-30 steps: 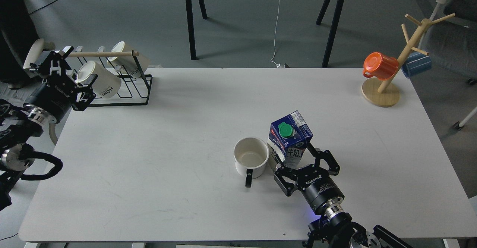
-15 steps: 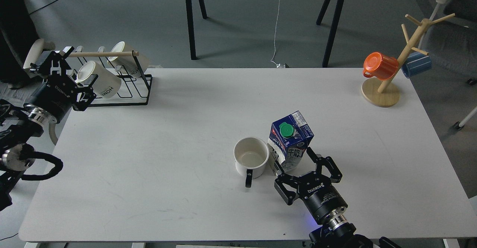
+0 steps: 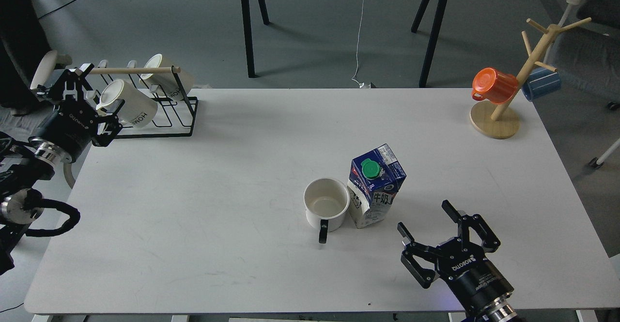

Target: Place cup and milk with both arms

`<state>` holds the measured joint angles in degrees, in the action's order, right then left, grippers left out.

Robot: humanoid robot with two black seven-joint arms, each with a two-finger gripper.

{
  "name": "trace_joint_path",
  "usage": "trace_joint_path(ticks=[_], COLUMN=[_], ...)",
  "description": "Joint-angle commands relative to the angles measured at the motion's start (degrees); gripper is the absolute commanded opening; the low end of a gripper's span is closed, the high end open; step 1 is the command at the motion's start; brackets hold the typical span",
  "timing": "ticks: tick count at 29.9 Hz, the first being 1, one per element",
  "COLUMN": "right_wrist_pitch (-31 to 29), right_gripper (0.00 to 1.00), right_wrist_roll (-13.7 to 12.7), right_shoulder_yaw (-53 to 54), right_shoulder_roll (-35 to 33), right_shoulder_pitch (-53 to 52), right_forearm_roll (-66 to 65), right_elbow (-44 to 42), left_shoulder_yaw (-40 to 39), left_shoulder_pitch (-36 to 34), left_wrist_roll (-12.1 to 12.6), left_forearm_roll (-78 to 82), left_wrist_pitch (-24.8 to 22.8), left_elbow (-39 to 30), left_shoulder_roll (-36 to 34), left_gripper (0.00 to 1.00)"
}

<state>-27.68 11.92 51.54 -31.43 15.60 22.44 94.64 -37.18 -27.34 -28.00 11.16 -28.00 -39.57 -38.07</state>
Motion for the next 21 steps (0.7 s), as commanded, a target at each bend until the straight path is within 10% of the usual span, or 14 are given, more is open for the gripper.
trace_joint_path(ticks=[1, 9, 21], right_wrist_pitch=[-0.32, -0.32, -0.32], right_gripper=[0.99, 0.99, 0.99], right_wrist_roll=[-0.49, -4.18, -4.62], right_shoulder_yaw=[8.90, 19.39, 1.72], right_shoulder_roll=[-9.60, -15.51, -5.84], right_shoulder_pitch=[0.66, -13.38, -40.65], right_forearm_roll=[0.50, 0.85, 3.84], right_elbow=[-1.12, -10.60, -37.86], left_shoulder_yaw=[0.00, -0.18, -0.18], left_shoulder_pitch=[0.00, -0.35, -0.61], left_wrist_roll=[0.00, 0.00, 0.00], left_forearm_roll=[0.00, -0.18, -0.09], left_wrist_pitch=[0.00, 0.00, 0.00], left_elbow=[-0.07, -0.86, -0.86], left_shoulder_roll=[-0.08, 0.01, -2.28], left_gripper=[0.98, 0.97, 0.98])
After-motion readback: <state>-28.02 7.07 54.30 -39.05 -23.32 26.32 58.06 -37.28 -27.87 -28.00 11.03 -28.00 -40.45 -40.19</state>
